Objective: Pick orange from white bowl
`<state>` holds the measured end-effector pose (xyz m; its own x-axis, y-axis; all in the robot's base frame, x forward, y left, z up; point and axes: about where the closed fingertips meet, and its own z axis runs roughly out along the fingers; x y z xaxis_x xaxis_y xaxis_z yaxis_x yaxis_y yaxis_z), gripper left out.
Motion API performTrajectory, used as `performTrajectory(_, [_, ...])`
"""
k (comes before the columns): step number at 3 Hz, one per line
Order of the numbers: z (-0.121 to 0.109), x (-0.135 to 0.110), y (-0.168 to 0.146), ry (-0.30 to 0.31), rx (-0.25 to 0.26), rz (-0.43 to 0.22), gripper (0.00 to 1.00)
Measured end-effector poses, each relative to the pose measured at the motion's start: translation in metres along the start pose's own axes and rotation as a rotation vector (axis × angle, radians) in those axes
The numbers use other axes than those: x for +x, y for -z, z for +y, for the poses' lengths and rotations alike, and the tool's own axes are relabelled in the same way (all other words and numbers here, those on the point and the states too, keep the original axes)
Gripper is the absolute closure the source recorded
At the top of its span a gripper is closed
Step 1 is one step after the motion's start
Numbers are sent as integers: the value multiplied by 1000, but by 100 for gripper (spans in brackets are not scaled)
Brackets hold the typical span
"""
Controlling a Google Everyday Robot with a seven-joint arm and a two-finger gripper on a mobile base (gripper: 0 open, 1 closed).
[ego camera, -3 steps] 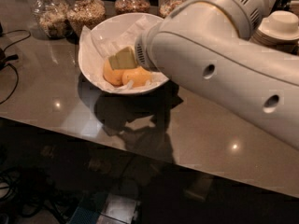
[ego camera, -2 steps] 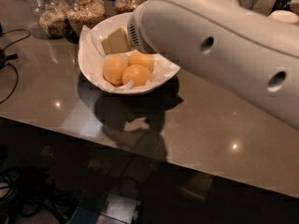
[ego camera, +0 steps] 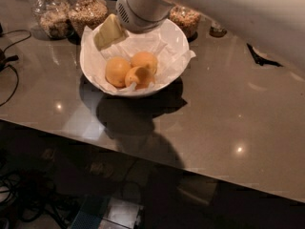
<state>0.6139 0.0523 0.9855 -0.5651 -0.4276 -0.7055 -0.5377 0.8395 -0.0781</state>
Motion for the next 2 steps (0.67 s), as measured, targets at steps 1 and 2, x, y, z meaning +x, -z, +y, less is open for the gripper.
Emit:
performTrajectory(1, [4, 27, -29, 4, -56, 176, 13])
performTrajectory(2, [-2, 62, -41, -54, -50, 291, 13])
